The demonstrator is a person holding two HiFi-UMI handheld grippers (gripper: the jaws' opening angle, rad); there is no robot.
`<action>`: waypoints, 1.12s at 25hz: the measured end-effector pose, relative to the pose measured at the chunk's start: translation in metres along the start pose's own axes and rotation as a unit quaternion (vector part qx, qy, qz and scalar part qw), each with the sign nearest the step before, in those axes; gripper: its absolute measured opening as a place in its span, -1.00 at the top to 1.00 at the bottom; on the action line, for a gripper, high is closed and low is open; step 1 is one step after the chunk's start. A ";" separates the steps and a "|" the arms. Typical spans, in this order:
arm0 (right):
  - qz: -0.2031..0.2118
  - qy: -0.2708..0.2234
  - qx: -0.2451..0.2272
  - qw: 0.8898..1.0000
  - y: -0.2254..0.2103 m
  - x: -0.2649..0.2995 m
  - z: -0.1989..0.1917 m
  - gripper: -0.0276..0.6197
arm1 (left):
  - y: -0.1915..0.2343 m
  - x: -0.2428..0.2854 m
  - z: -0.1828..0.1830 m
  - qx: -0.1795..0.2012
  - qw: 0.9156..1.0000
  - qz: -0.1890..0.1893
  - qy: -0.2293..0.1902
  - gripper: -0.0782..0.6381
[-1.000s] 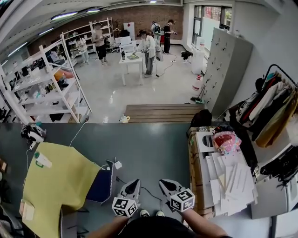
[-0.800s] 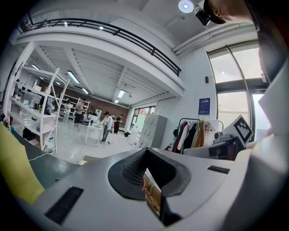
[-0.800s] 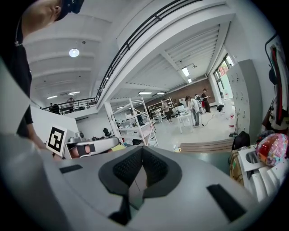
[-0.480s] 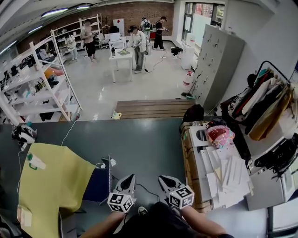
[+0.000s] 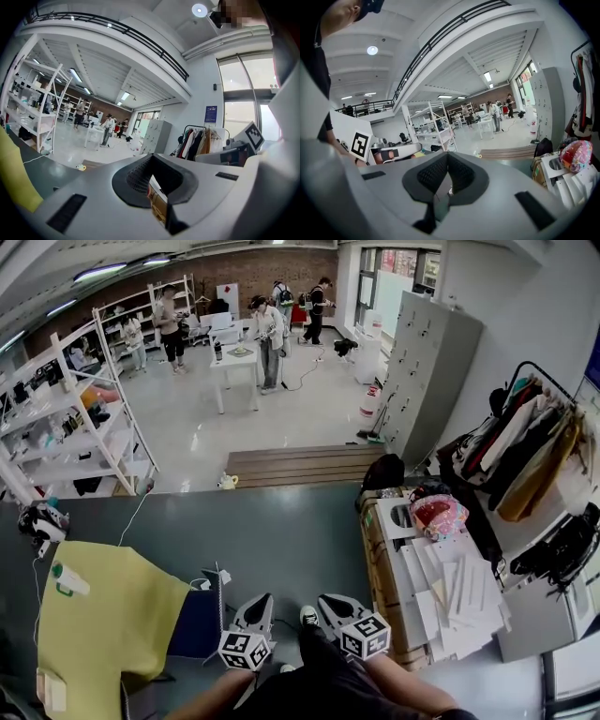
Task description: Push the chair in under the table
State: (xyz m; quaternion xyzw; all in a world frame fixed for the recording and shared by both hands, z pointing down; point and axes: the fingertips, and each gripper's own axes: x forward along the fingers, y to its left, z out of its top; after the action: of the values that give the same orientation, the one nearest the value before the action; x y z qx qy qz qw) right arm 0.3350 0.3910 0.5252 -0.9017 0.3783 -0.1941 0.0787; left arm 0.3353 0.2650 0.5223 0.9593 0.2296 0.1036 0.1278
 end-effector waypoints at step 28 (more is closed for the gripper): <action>0.082 0.019 0.012 0.996 -0.185 0.173 0.092 0.87 | 0.095 0.209 0.053 0.026 0.995 0.092 -0.006 0.76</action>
State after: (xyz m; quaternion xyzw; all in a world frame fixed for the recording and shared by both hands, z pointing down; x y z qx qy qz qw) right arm 0.6041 0.3972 0.5446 -0.8628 0.4499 -0.2084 0.0984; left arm 0.5707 0.2699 0.5291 0.9799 0.1421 0.1032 0.0942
